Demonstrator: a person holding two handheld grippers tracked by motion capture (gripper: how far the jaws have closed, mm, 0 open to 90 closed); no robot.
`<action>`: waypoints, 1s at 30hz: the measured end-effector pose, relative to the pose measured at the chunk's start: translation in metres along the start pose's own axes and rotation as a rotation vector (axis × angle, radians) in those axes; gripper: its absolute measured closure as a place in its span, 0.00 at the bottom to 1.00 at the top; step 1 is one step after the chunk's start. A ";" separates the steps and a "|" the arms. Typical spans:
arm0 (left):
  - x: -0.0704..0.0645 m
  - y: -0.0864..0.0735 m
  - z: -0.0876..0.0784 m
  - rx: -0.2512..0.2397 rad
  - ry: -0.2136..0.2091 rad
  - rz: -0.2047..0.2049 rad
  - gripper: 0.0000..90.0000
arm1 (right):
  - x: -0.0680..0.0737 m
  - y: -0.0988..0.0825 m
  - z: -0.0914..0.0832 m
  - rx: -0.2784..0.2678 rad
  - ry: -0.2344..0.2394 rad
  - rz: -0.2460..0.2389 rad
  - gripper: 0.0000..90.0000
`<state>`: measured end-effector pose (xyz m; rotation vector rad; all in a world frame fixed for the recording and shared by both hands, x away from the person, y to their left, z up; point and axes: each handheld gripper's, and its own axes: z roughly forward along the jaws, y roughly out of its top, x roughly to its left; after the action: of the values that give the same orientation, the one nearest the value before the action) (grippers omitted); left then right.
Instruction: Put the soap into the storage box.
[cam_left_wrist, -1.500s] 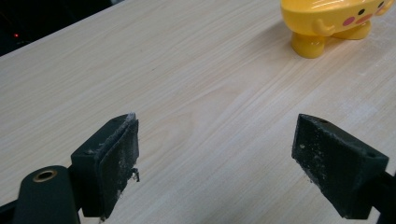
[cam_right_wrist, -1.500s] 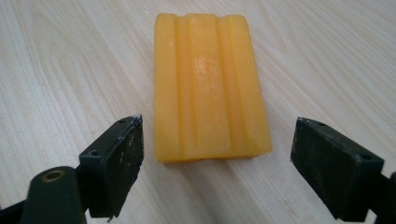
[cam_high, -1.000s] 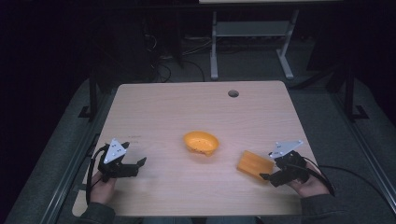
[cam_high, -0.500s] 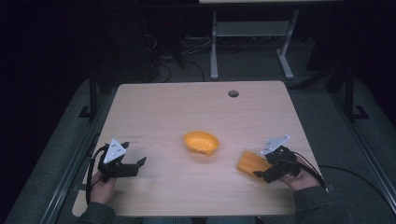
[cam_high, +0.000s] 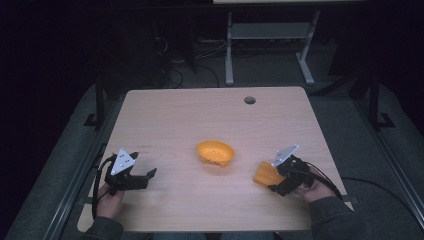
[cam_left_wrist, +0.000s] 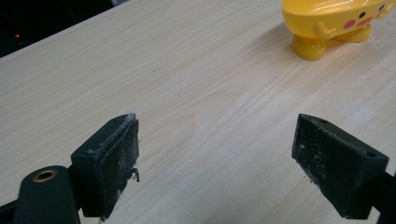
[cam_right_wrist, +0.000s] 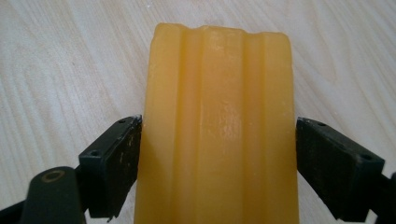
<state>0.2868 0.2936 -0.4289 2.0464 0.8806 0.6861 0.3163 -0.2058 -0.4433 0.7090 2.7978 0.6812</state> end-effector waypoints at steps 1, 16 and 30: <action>0.000 0.000 0.000 0.000 0.000 0.000 0.16 | 0.000 0.001 0.001 0.004 0.002 -0.003 0.18; 0.000 0.000 0.000 -0.002 0.000 0.002 0.16 | 0.000 0.007 0.011 0.040 0.005 -0.018 0.19; -0.001 0.000 0.000 -0.005 0.000 -0.004 0.16 | 0.000 0.010 0.014 0.051 0.002 -0.014 0.21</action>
<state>0.2867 0.2929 -0.4289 2.0402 0.8820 0.6855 0.3241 -0.1923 -0.4512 0.6967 2.8286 0.6106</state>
